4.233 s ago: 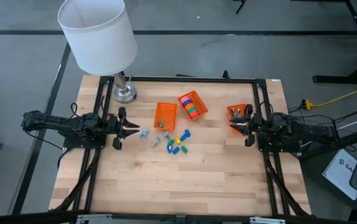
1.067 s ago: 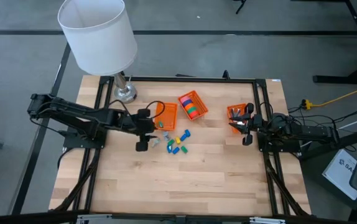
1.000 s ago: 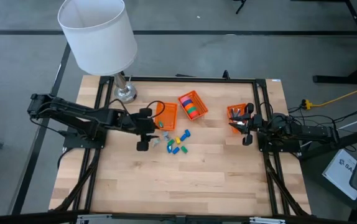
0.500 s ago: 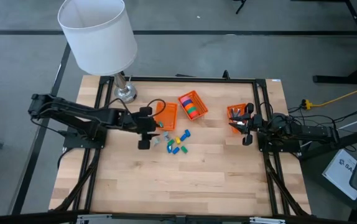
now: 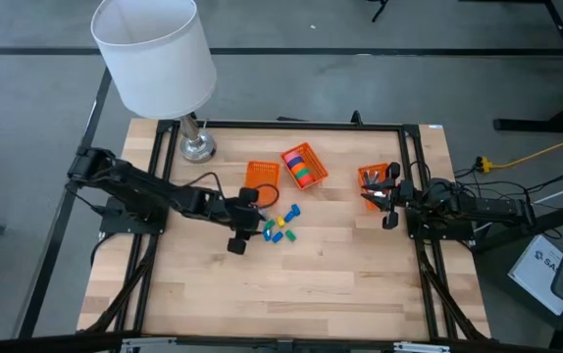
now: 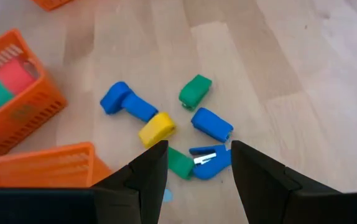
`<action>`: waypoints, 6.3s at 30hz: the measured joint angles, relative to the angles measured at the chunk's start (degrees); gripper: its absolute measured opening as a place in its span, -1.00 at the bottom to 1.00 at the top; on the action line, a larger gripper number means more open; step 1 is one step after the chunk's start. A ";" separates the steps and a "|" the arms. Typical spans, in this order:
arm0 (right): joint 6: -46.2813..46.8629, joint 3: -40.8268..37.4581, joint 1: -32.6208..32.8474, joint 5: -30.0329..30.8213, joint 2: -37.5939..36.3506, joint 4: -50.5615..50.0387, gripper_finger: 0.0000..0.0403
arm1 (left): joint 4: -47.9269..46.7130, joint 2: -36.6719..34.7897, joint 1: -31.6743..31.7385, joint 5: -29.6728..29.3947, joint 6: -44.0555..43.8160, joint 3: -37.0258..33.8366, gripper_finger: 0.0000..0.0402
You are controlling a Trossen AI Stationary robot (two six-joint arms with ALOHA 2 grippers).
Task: Pick and place Stapler, Stapler remover, tape
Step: Put the green stapler into the left orange bin
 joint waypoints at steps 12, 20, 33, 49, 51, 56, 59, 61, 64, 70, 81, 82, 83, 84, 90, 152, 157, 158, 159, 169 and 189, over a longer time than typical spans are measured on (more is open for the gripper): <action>0.00 0.00 0.00 0.00 0.00 0.00 -0.46 | 11.42 8.82 0.26 -3.17 -0.59 0.00 -0.15; -0.01 0.00 0.02 0.00 0.00 0.00 -0.46 | 10.33 10.06 0.60 -10.41 -4.33 0.00 -0.15; 0.01 0.00 0.02 -0.01 0.00 0.00 -0.46 | 2.75 12.61 0.83 -12.43 -8.42 0.20 -0.15; -0.13 0.00 0.02 -0.01 0.00 -0.01 -0.46 | -11.91 11.08 0.66 -13.09 -18.26 0.13 -0.15; -0.04 0.00 0.00 -0.02 0.00 -0.02 -0.46 | -12.27 11.04 0.47 -12.65 -18.56 0.13 -0.15; -0.05 0.00 0.02 -0.01 0.00 -0.02 -0.46 | -15.03 9.53 -0.69 -12.14 -18.56 0.08 -0.15; -0.07 0.00 0.00 0.00 0.00 -0.02 -0.46 | -15.58 7.01 -1.31 -11.71 -18.52 -0.07 -0.15; -0.08 0.00 0.02 -0.02 0.00 -0.02 -0.46 | -15.27 5.01 -1.61 -11.73 -18.47 -0.02 -0.15; -0.06 0.00 0.02 -0.03 0.00 -0.02 -0.46 | -14.96 3.19 -1.95 -11.69 -18.47 -0.02 -0.15; -0.05 0.00 0.02 -0.02 0.00 -0.02 -0.46 | -7.47 4.74 -1.92 -12.49 -19.17 0.02 -0.15; -0.05 0.00 0.01 -0.02 0.00 -0.02 -0.46 | 0.62 8.21 0.34 -13.53 -29.78 0.08 -0.08; -0.07 0.00 0.02 -0.02 0.00 -0.02 -0.46 | 0.59 8.19 0.55 -13.21 -30.72 0.08 -0.06; -0.07 0.00 0.00 -0.02 0.00 -0.02 -0.46 | 0.58 8.19 0.57 -13.15 -31.47 0.07 -0.04; -0.07 0.00 0.01 -0.02 0.00 -0.02 -0.46 | 0.79 8.19 0.57 -13.09 -32.17 0.09 -0.01; -0.07 0.00 0.02 -0.02 0.00 -0.02 -0.46 | 2.82 10.46 0.34 -10.37 -34.39 0.07 0.12; -0.07 0.00 0.01 -0.02 0.00 -0.02 -0.46 | 3.79 6.18 8.04 -20.29 -20.06 7.93 -0.65; -0.07 0.00 0.01 -0.02 0.00 -0.02 -0.46 | 3.03 3.08 9.72 -25.66 -18.30 7.91 -0.65; -0.07 0.00 0.02 -0.02 0.00 -0.02 -0.46 | 2.84 2.63 10.23 -26.18 -18.32 7.91 -0.65; -0.07 0.00 0.02 -0.02 0.00 -0.02 -0.46 | 2.75 2.30 10.73 -26.33 -18.37 7.91 -0.65; -0.07 0.00 0.02 -0.02 0.00 -0.02 -0.46 | -0.62 1.09 16.44 -26.41 -21.08 7.91 -0.64; -0.07 0.00 0.01 -0.02 -0.01 -0.02 -0.46 | -17.36 1.11 24.58 -20.44 -27.55 7.91 -0.63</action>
